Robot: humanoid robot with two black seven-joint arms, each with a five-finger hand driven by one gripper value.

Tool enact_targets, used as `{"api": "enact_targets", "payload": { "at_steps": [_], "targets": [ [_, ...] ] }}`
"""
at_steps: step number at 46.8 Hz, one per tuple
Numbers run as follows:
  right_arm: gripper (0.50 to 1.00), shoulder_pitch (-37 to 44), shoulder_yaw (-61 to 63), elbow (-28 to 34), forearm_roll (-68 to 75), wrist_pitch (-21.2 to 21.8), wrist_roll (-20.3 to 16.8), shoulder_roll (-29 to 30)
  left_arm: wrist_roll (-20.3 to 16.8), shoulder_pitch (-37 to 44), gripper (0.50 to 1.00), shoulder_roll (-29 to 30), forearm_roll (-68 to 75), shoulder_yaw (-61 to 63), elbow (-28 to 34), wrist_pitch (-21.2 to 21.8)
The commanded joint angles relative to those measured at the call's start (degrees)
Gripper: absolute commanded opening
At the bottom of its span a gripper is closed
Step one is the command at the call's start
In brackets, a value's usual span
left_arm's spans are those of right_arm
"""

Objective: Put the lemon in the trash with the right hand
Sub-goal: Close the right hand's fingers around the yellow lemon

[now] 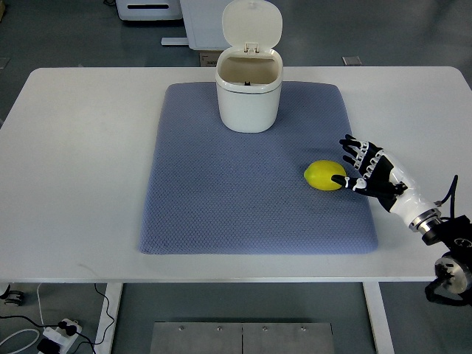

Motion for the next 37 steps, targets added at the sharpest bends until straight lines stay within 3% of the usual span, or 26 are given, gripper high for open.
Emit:
{"api": "enact_targets", "payload": {
  "at_steps": [1,37],
  "targets": [
    [0.993,0.44,-0.58,-0.25,-0.08,-0.43,-0.13,0.43,0.01,0.02,1.000,0.00,0.00,0.00,0.00,0.00],
    [0.991,2.90,-5.68,-5.34,-0.61,-1.31,-0.30,3.86,0.01,0.02,1.000,0.00,0.00,0.00,0.00,0.00]
  ]
}}
